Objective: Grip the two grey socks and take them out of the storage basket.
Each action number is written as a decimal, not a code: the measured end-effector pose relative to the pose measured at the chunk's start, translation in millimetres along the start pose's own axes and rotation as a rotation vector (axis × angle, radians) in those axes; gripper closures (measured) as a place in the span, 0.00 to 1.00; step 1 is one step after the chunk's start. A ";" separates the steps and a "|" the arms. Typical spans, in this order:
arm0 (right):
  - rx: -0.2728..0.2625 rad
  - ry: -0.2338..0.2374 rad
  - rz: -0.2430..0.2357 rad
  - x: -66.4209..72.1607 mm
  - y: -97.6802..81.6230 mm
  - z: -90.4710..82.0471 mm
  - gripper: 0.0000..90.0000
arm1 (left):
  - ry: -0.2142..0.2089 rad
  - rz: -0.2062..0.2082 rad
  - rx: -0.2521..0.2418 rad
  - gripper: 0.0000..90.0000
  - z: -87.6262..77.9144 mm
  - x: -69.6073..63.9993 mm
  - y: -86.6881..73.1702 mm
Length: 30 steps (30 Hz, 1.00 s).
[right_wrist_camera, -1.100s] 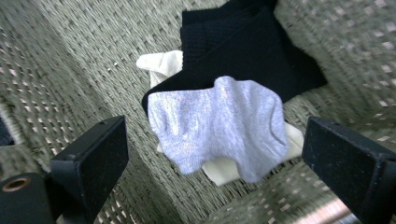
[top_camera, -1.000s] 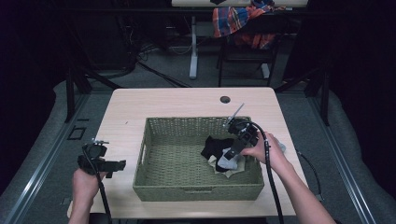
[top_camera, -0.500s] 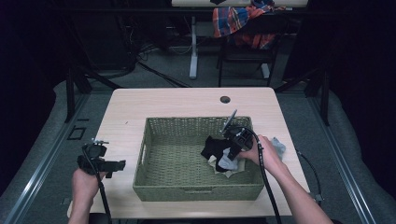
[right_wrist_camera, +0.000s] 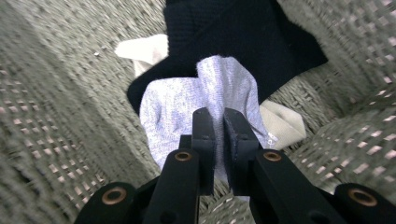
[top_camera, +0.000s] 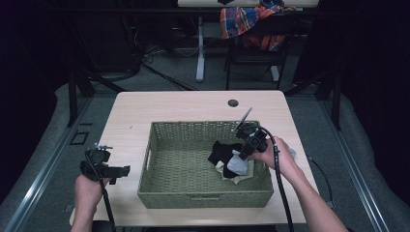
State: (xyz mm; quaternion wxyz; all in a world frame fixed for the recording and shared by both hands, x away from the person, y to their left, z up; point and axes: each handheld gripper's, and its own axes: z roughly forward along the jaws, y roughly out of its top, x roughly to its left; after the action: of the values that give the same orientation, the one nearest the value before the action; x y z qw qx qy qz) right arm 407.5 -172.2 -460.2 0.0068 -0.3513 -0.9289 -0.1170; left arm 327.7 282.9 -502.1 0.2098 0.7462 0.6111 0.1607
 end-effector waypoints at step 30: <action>-0.255 -0.029 -0.029 20.6 -15.4 -88.4 0.94 | 0.001 -0.004 -0.004 0.00 -0.7 0.1 -0.2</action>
State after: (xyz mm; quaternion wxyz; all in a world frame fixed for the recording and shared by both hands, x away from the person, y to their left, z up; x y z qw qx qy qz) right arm 375.7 -189.6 -375.5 -0.0528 -0.3374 -0.9115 -0.2290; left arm 327.2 283.1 -501.6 0.2112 0.7445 0.6124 0.1617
